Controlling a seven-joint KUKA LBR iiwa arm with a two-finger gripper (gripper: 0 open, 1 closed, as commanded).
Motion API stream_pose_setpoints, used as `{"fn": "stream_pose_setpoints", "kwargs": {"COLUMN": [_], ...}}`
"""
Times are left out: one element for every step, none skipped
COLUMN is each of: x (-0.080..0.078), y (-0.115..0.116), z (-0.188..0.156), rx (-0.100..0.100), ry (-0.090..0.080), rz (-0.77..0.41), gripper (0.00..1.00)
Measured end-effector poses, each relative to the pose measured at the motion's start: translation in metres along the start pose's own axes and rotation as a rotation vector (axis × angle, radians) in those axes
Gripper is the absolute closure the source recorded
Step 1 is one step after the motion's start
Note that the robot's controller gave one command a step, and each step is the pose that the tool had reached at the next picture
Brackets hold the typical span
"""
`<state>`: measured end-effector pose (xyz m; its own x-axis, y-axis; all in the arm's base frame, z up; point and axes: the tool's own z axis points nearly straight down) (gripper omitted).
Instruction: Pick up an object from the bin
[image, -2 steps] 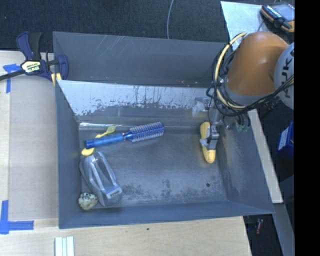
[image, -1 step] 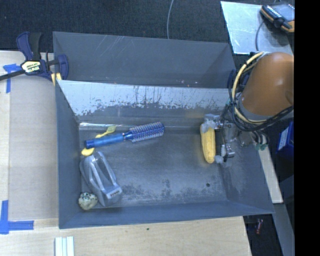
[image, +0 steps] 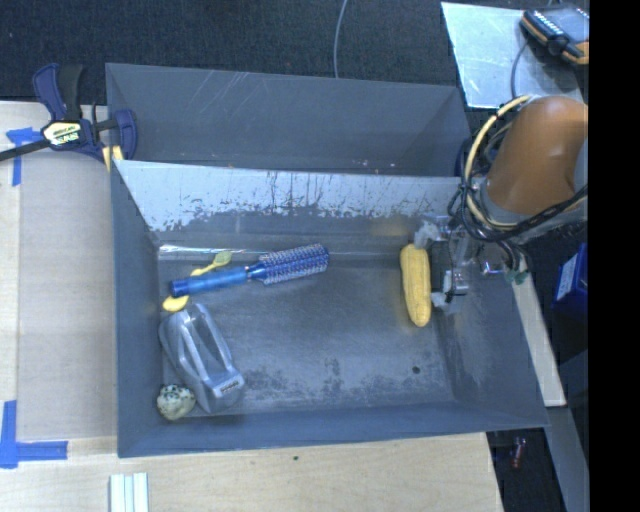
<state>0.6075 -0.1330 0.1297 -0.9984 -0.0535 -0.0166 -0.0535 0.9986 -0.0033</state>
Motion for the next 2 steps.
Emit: {"fn": "stream_pose_setpoints", "kwargs": {"x": [0.051,0.018], "y": [-0.018,-0.003], "z": [0.003,0.042], "rx": [-0.002,0.000], "ry": [0.006,-0.003], "rz": [-0.179,0.063], "gripper": [0.00,0.00]}}
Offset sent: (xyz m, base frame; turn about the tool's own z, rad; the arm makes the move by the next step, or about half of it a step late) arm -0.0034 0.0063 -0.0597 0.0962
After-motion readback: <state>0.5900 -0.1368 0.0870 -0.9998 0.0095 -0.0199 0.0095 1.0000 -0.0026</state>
